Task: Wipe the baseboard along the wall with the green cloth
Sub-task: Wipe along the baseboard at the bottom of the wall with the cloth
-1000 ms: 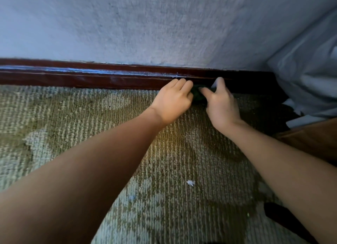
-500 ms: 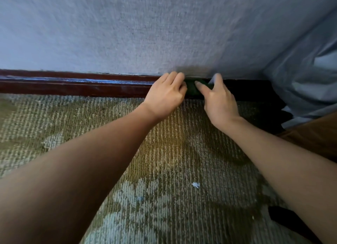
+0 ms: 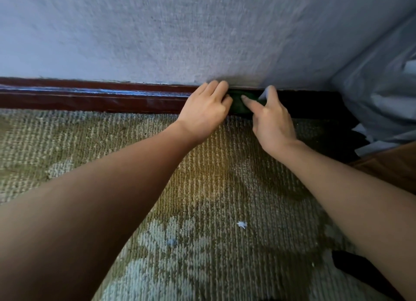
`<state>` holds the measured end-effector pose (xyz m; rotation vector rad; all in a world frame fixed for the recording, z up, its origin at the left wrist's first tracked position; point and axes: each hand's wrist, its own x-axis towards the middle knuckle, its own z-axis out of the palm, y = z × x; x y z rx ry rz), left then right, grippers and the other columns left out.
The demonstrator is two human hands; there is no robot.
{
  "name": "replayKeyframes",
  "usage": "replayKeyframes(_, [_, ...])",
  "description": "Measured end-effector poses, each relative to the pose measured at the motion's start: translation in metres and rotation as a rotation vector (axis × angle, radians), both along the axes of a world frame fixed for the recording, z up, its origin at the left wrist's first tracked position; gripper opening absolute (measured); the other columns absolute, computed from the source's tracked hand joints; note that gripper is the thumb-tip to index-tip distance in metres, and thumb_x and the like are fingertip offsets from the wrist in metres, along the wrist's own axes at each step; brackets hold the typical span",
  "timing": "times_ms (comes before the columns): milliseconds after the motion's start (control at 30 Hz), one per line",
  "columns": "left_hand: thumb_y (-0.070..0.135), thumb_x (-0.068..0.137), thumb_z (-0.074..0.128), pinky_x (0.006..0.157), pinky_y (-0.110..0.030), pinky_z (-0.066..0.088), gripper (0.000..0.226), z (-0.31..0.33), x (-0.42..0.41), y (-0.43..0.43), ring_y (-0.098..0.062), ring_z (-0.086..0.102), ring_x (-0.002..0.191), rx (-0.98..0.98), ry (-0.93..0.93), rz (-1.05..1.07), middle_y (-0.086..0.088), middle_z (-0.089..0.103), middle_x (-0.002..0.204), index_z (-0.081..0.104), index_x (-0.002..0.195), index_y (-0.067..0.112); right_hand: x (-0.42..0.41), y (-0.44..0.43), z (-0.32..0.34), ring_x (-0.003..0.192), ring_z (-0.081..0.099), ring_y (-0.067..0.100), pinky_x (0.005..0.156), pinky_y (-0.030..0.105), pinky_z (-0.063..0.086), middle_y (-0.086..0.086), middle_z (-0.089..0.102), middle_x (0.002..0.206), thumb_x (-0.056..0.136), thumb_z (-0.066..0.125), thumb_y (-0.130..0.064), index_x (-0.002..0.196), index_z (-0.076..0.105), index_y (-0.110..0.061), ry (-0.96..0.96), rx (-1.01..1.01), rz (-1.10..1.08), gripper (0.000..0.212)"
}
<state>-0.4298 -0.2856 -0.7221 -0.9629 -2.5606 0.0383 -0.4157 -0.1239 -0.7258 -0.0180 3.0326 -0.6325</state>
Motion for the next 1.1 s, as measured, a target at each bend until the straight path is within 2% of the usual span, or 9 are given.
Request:
replayKeyframes(133, [-0.004,0.057,0.073,0.060,-0.030,0.050,0.016,0.006,0.005,0.002,-0.032,0.062,0.069,-0.007,-0.073,0.033,-0.020,0.063,0.079,0.066,0.072,-0.003,0.004,-0.003,0.006,0.081,0.044,0.025,0.066,0.035,0.039,0.003,0.036,0.100,0.094,0.043,-0.021,0.128,0.049,-0.021,0.035,0.151,0.099,0.034])
replayKeyframes(233, [0.004,0.056,0.079,0.056,-0.026,0.047,0.015,0.007,0.009,0.002,-0.027,0.062,0.064,-0.058,-0.072,0.013,-0.013,0.064,0.074,0.067,0.066,0.004,0.005,-0.005,0.011,0.081,0.047,0.025,0.063,0.031,0.032,0.002,0.042,0.096,0.093,0.042,-0.020,0.128,0.048,-0.015,-0.012,0.144,0.071,0.036])
replayKeyframes(367, [0.008,0.060,0.078,0.055,-0.026,0.045,0.011,0.001,0.015,0.000,-0.023,0.061,0.063,-0.105,-0.039,-0.010,-0.009,0.064,0.072,0.068,0.066,0.006,0.016,-0.005,0.009,0.093,0.051,0.033,0.067,0.028,0.029,0.018,0.041,0.123,0.089,0.042,-0.009,0.134,0.045,-0.020,-0.018,0.265,0.177,0.046])
replayKeyframes(500, [0.007,0.069,0.067,0.055,-0.026,0.045,0.007,0.004,0.012,-0.002,-0.023,0.061,0.063,-0.070,0.064,-0.008,-0.009,0.065,0.073,0.071,0.073,0.004,0.012,-0.003,0.014,0.093,0.051,0.034,0.066,0.030,0.032,0.018,0.040,0.123,0.089,0.043,-0.009,0.134,0.044,-0.021,0.017,0.248,0.151,0.047])
replayKeyframes(600, [0.012,0.075,0.044,0.056,-0.025,0.045,0.030,0.012,0.006,0.001,-0.022,0.062,0.065,-0.023,0.107,0.027,-0.007,0.065,0.075,0.073,0.080,0.006,0.006,-0.001,0.022,0.092,0.050,0.032,0.065,0.034,0.035,0.012,0.038,0.119,0.091,0.046,-0.017,0.132,0.045,-0.023,0.105,0.208,0.096,0.041])
replayKeyframes(700, [0.015,0.073,0.037,0.057,-0.023,0.046,0.038,0.016,0.003,0.005,-0.019,0.063,0.066,-0.033,0.095,0.042,-0.005,0.066,0.074,0.074,0.078,0.011,0.002,0.001,0.022,0.093,0.049,0.032,0.069,0.038,0.041,0.012,0.038,0.118,0.091,0.050,-0.013,0.132,0.046,-0.022,0.141,0.221,0.108,0.042])
replayKeyframes(833, [0.014,0.069,0.062,0.058,-0.023,0.047,0.015,0.012,0.001,0.006,-0.021,0.063,0.066,-0.044,0.090,0.045,-0.006,0.066,0.075,0.074,0.077,0.010,0.001,0.000,0.018,0.091,0.050,0.030,0.070,0.036,0.040,0.009,0.038,0.111,0.092,0.046,-0.018,0.129,0.047,-0.019,0.108,0.133,0.056,0.037])
replayKeyframes(933, [0.011,0.059,0.077,0.057,-0.024,0.047,0.019,0.011,0.001,0.005,-0.024,0.063,0.066,-0.043,0.061,0.071,-0.009,0.065,0.075,0.073,0.077,0.006,0.002,0.001,0.015,0.092,0.049,0.032,0.072,0.038,0.043,0.013,0.038,0.117,0.090,0.050,-0.011,0.131,0.048,-0.020,0.134,0.160,0.096,0.042])
replayKeyframes(1100, [0.007,0.069,0.065,0.054,-0.025,0.046,0.012,0.006,0.000,0.003,-0.024,0.062,0.064,-0.018,0.088,0.021,-0.010,0.065,0.073,0.073,0.077,0.004,0.004,0.002,0.013,0.094,0.049,0.035,0.073,0.046,0.048,0.016,0.038,0.119,0.087,0.055,-0.006,0.132,0.047,-0.019,0.135,0.195,0.133,0.047])
